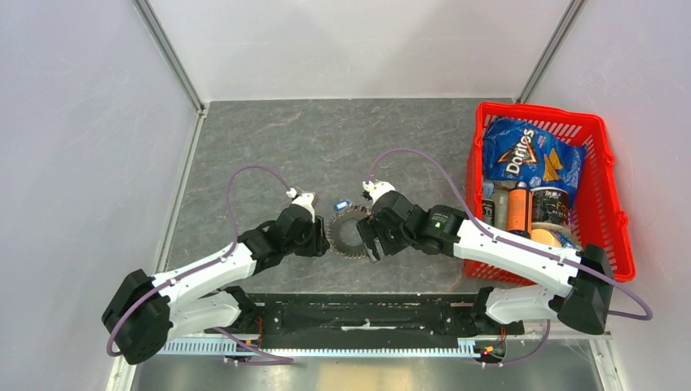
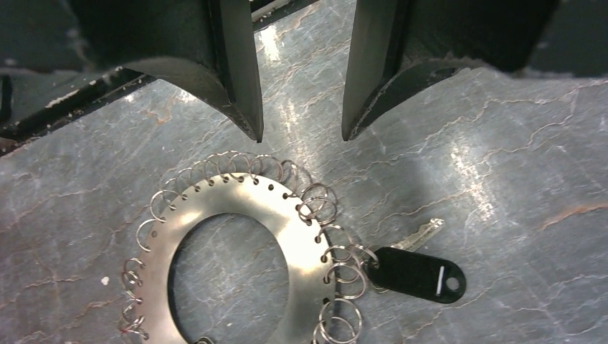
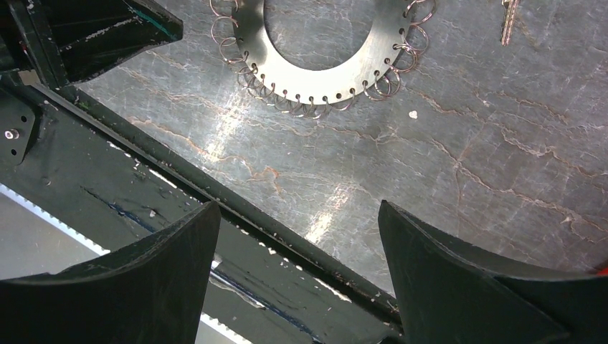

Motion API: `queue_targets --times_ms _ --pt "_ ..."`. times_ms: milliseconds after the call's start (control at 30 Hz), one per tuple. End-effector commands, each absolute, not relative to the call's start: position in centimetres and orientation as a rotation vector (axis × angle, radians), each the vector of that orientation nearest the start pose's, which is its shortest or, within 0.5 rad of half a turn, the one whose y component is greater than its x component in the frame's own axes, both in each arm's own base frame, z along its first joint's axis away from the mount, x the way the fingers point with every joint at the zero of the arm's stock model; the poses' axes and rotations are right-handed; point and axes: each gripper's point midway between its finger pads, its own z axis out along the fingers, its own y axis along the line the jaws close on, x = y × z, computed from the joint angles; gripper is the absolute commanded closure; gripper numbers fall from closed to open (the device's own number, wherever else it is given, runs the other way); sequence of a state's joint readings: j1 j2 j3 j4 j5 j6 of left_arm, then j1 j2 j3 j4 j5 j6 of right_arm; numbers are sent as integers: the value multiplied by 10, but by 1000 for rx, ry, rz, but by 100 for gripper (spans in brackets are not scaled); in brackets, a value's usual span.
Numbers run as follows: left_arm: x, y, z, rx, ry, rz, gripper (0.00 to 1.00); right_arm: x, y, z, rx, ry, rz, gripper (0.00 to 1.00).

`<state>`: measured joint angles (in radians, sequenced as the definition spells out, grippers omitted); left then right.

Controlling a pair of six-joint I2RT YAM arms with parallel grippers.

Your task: Put the keys on the keyring

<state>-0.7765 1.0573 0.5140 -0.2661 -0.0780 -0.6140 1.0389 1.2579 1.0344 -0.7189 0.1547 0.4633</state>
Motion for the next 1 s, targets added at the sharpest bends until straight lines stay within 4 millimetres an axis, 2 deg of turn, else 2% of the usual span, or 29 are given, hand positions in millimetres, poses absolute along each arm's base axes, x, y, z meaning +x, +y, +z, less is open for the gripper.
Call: queue_targets --times_ms 0,700,967 --pt "199 -196 68 130 2422 -491 48 166 267 153 -637 2441 442 11" --pt "208 -210 44 210 2434 -493 53 165 263 149 -630 2446 426 11" --pt "208 -212 37 216 2442 -499 60 164 263 146 -634 2453 421 11"
